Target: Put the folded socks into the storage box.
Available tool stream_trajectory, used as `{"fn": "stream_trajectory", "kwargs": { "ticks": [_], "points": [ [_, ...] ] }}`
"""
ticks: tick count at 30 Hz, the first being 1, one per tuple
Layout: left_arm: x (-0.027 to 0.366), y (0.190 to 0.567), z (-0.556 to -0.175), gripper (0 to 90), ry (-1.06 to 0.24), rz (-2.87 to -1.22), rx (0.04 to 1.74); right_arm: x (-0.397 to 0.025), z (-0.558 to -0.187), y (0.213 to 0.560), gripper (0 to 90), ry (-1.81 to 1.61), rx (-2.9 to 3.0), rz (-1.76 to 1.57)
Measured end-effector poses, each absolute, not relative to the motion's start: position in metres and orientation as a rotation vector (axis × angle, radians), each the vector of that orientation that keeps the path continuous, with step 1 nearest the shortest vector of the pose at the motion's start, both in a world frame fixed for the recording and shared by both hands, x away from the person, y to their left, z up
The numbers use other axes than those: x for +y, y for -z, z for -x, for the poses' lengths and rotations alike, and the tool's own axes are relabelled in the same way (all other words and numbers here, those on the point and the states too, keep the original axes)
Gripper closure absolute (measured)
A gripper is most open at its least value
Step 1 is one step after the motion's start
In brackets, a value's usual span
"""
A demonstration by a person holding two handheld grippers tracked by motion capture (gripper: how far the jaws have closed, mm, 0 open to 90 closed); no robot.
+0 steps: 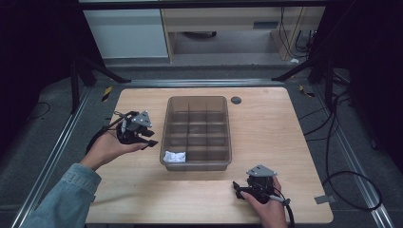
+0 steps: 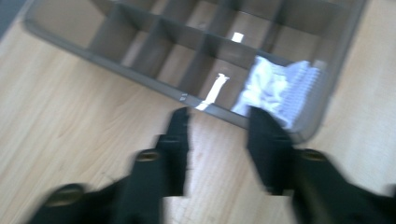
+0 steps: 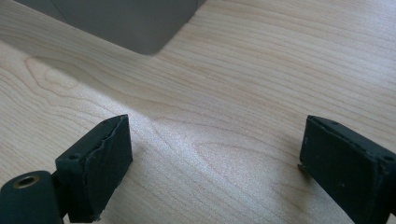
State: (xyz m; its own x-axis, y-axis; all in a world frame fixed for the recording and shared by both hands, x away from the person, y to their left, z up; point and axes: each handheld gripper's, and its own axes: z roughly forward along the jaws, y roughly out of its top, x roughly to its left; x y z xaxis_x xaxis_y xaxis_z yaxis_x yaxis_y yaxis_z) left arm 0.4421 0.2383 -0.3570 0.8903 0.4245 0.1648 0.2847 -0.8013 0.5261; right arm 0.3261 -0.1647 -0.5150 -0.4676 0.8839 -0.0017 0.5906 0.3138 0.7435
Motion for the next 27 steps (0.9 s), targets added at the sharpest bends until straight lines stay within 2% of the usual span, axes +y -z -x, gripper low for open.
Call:
{"fn": "stream_trajectory", "kwargs": {
  "ticks": [4, 8, 27],
  "points": [
    [0.243, 0.359, -0.442, 19.4, -0.437, -2.5, 0.592, -0.165, -0.326, 0.515, 9.5, -0.967, 2.175, -1.309],
    [0.251, 0.359, -0.438, 4.4, -0.468, -2.444, 0.649, -0.165, -0.326, 0.515, 9.5, -0.968, 2.175, -1.309],
    [0.295, 0.382, -0.399, 4.3, -0.52, -2.363, 0.719, -0.164, -0.326, 0.515, 9.5, -0.968, 2.172, -1.313]
  ]
}}
